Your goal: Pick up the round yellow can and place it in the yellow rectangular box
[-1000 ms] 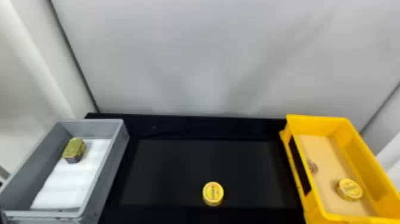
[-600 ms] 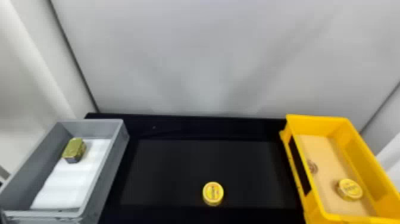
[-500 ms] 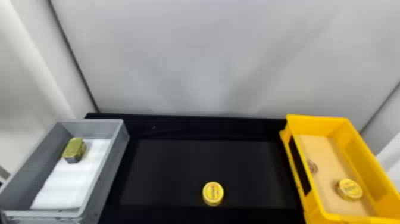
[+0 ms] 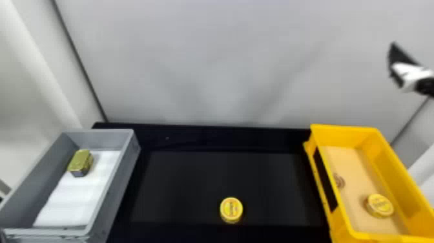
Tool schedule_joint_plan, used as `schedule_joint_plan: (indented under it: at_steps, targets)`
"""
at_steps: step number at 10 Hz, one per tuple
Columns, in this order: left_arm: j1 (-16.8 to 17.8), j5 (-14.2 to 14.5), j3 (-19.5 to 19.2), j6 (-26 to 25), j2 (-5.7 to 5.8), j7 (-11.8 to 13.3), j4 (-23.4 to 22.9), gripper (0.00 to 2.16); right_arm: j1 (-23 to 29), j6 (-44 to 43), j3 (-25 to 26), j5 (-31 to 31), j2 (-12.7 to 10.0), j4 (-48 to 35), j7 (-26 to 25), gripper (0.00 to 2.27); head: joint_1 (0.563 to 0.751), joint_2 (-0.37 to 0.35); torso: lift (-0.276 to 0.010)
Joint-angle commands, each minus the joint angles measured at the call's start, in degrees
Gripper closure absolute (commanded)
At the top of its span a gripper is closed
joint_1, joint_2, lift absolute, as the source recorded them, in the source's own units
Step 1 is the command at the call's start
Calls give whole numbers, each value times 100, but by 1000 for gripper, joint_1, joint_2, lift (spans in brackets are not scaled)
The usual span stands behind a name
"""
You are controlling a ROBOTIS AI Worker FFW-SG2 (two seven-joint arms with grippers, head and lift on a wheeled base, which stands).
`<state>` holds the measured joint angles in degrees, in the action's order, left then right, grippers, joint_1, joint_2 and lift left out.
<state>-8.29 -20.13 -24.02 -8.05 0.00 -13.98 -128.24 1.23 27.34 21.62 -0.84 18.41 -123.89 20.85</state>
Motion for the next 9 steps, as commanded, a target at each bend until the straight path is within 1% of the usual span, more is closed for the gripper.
schedule_joint_plan:
  at_steps: [1, 3, 6, 9]
  targets:
    - [2, 0, 1, -21, -15, 0, 1, 98, 18, 54, -519, 5, -153, 304, 227, 190, 694, 14, -60]
    - [-7, 0, 1, -30, -15, 0, 1, 98, 141, 212, -774, -13, -250, 339, 315, 194, 694, 14, -60]
    - [2, 0, 19, -39, -15, 9, 18, 98, 255, 581, -1169, 49, -259, 348, 553, 199, 694, 14, -60]
    - [2, 0, 19, -39, -15, 9, 36, 98, 475, 1021, -1521, 75, -267, 366, 570, 199, 694, 14, -60]
